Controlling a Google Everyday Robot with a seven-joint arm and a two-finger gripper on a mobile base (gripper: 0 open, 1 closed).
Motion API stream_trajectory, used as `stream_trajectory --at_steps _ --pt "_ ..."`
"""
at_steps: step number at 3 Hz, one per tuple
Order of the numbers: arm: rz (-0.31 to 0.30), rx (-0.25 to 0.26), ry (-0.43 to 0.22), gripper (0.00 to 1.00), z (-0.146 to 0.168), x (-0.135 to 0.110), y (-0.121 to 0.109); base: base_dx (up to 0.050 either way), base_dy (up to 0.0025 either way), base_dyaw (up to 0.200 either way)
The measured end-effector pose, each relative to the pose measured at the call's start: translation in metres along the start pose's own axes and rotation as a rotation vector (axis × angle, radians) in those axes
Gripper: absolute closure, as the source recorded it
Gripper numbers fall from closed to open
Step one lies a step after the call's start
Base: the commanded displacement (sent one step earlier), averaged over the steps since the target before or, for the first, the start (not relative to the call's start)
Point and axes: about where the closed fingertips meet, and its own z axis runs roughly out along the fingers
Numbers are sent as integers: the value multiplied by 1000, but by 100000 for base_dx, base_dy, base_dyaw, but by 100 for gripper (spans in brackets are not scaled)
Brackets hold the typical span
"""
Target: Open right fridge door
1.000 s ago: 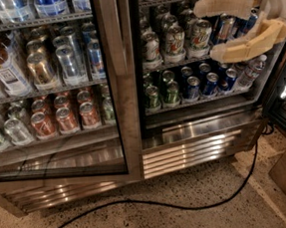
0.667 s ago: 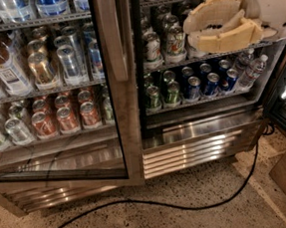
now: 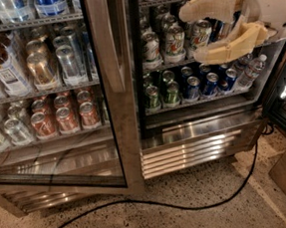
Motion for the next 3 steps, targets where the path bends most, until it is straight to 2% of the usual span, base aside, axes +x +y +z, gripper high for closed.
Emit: stream_trajectory --at_steps 1,2,3 --pt "0 0 0 15 0 0 0 0 0 0" --pt "13 -10 -17 0 15 10 -2 0 0 0" --pt "32 -34 -43 0 38 24 -3 0 0 0"
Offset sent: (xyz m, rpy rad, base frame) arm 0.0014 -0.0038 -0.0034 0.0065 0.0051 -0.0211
